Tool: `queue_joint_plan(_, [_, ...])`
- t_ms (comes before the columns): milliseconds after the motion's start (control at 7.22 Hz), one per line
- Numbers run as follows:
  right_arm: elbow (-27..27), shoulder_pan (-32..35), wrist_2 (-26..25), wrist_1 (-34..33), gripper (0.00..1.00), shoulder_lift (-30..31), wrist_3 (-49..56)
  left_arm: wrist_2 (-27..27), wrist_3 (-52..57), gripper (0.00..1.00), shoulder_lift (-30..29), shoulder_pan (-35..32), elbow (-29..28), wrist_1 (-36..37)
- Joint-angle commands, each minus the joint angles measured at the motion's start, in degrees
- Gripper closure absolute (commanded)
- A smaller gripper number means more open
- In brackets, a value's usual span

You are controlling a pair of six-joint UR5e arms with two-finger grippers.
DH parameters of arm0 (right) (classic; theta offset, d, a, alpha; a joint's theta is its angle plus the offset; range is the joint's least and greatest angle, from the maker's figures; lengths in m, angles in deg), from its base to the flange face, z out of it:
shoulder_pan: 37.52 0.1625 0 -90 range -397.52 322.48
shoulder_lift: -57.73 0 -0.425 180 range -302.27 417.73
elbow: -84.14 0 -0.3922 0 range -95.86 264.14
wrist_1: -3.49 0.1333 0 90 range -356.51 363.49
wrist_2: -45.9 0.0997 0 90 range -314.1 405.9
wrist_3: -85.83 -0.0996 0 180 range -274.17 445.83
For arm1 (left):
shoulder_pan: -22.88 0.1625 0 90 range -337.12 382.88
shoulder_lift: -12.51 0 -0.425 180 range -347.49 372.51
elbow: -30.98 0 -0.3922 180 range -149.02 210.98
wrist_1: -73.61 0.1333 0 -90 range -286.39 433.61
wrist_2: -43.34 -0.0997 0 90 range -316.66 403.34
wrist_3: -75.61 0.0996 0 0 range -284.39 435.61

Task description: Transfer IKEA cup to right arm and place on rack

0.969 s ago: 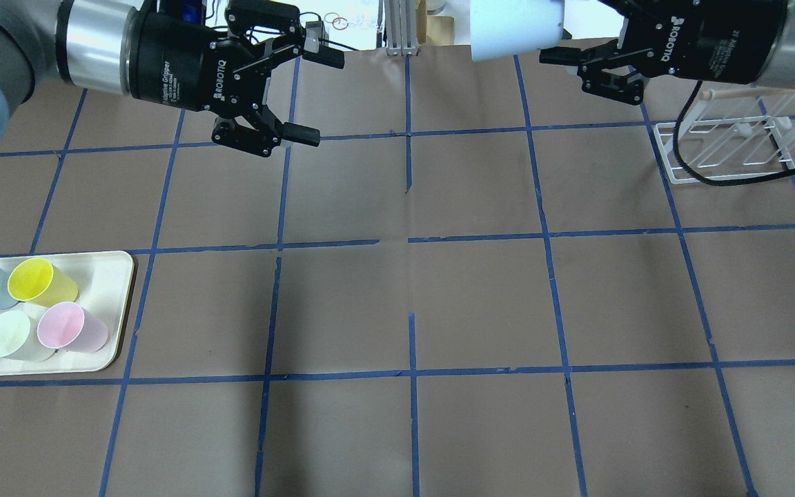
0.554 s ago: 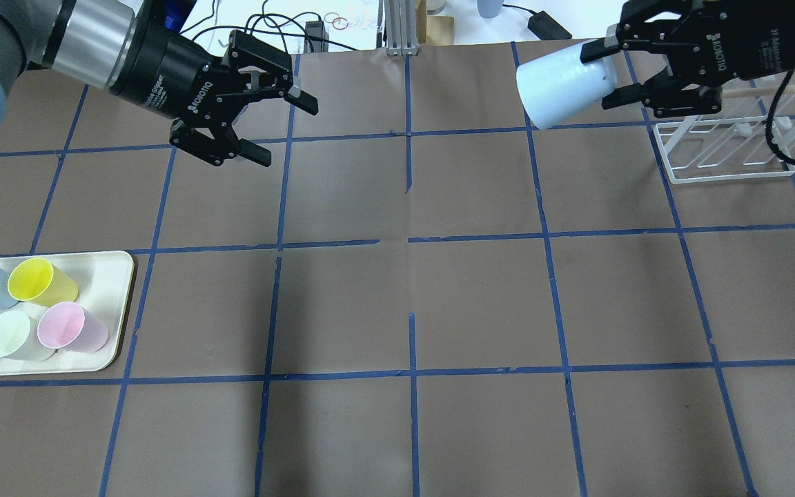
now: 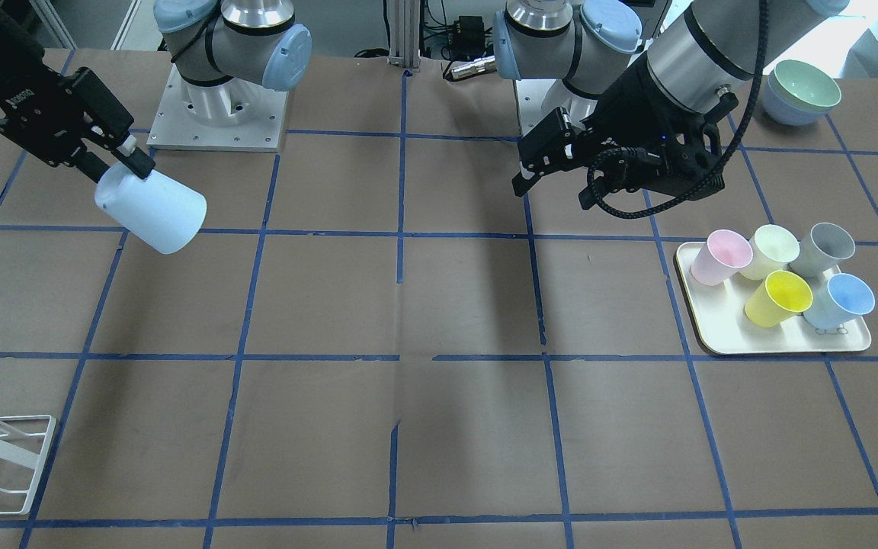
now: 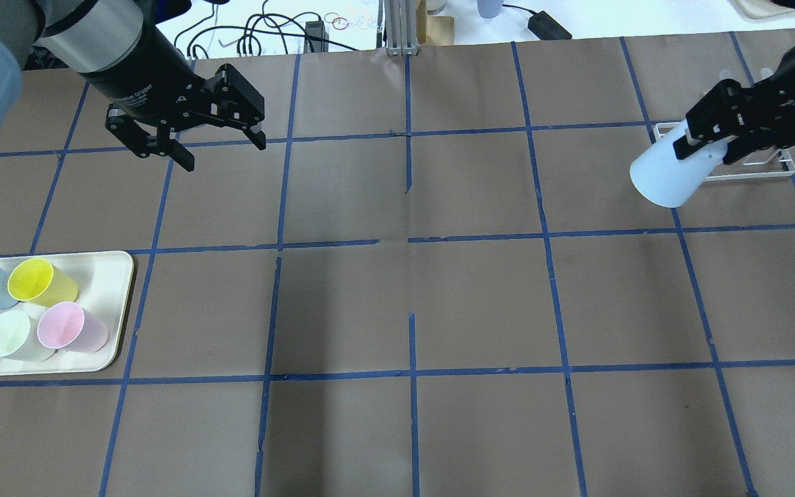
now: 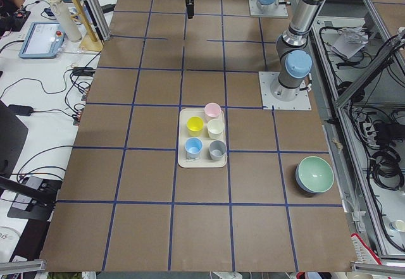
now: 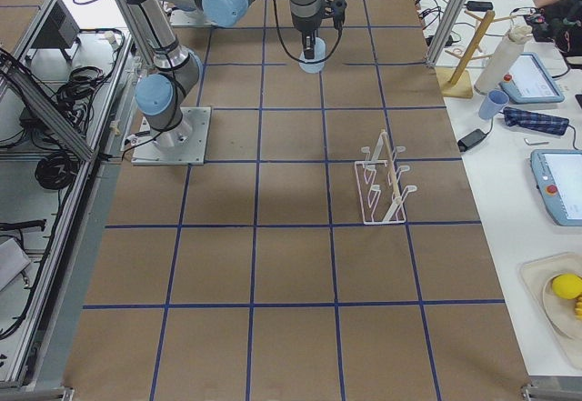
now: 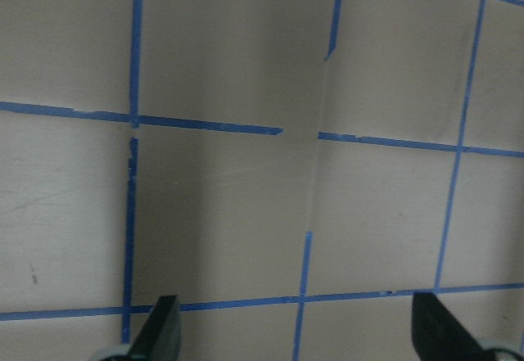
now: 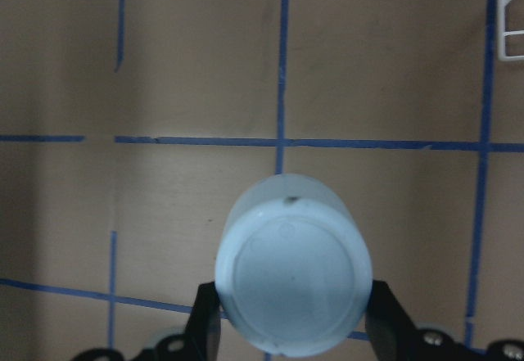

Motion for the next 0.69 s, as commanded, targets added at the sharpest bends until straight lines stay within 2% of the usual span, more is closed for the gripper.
queue_joint_plan(0, [0.04,-0.03,-10.53,-7.38,0.96,-1.79,5.9,-8.3,-0.29,0.0,1.2,-0.48,0.04,0.04])
queue_joint_plan(138, [0.04,-0.9,-11.09,-12.11,0.96,-4.5,8.79,-7.96,-0.2,0.0,1.82,-0.56,-0.14,0.13])
queue_joint_plan(415, [-0.13,-5.73,-9.87,-14.61,0.97,-8.2,9.08,-8.22,0.24,0.0,2.18,-0.56,0.39,0.74])
queue_joint_plan(554, [-1.18,-6.01,-9.86,-16.62,0.96,-10.66,9.17,-8.22,0.58,0.0,2.61,-0.56,1.0,0.75])
